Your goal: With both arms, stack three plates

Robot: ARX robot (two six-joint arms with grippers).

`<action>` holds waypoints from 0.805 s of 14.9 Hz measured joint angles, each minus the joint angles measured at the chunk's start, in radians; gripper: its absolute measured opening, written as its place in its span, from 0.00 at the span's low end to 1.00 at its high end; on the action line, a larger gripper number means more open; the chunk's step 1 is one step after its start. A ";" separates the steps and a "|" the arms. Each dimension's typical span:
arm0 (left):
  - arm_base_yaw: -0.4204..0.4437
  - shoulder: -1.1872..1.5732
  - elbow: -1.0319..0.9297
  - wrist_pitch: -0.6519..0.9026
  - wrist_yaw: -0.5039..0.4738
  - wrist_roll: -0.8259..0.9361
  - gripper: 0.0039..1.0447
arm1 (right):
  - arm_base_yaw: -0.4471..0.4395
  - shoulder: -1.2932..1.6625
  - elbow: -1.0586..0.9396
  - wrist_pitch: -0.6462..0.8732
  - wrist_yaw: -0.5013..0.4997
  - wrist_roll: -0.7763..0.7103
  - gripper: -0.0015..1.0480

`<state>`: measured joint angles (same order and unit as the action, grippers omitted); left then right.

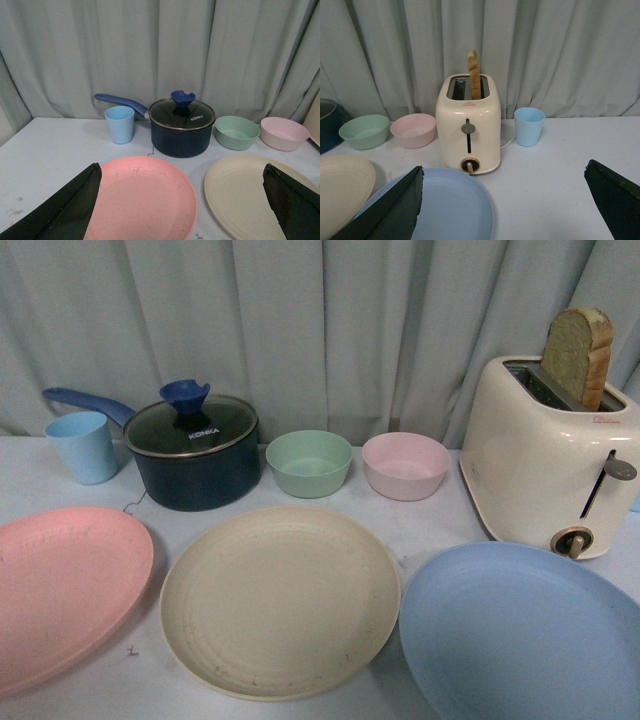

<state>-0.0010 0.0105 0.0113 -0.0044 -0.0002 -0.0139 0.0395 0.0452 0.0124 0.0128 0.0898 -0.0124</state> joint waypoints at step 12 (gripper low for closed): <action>0.000 0.000 0.000 0.000 0.000 0.000 0.94 | 0.000 0.000 0.000 0.000 0.000 0.000 0.94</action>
<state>-0.0010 0.0105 0.0113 -0.0044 0.0002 -0.0135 0.0391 0.0452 0.0124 0.0128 0.0898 -0.0124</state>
